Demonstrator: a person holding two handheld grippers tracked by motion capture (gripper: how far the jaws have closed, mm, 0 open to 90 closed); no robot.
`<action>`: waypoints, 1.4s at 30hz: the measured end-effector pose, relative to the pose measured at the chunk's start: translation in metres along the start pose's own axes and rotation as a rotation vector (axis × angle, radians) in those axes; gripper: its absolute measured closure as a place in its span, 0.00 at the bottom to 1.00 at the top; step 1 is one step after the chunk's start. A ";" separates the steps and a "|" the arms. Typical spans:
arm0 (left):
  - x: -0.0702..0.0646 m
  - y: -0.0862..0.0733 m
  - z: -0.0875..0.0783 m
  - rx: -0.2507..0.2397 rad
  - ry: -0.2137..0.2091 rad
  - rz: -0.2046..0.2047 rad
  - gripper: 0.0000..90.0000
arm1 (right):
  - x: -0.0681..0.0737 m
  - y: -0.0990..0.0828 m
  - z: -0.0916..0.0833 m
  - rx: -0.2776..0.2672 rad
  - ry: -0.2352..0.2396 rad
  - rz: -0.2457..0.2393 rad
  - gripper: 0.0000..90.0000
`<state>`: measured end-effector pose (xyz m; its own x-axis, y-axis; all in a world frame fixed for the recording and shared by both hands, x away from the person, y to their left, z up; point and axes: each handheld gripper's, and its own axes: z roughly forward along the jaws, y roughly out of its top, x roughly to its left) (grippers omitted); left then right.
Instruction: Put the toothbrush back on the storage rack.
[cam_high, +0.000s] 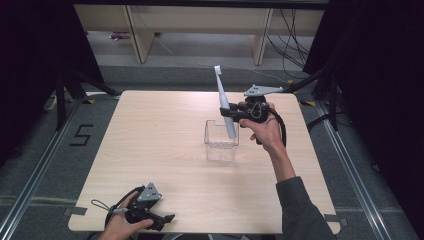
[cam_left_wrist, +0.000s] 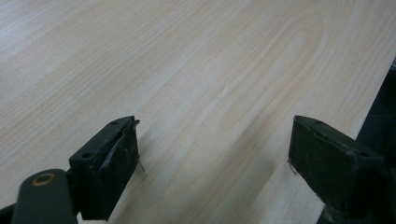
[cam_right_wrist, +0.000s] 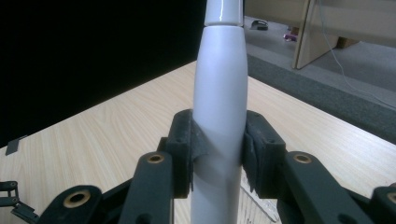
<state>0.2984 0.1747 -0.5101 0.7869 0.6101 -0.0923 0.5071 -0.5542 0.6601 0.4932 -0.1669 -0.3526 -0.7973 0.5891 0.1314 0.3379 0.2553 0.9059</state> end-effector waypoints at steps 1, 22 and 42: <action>0.000 0.000 0.000 -0.001 -0.001 -0.010 0.17 | 0.001 0.000 0.001 0.009 0.001 0.011 0.74; 0.000 0.000 0.000 0.001 -0.007 0.000 0.17 | -0.007 -0.018 0.034 0.105 -0.038 -0.033 0.74; 0.000 0.000 0.000 -0.003 -0.006 -0.003 0.17 | -0.007 -0.042 0.053 0.220 -0.047 -0.055 0.74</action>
<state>0.2985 0.1749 -0.5100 0.7874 0.6085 -0.0986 0.5086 -0.5509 0.6617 0.5106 -0.1412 -0.4124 -0.7953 0.6032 0.0607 0.3996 0.4463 0.8007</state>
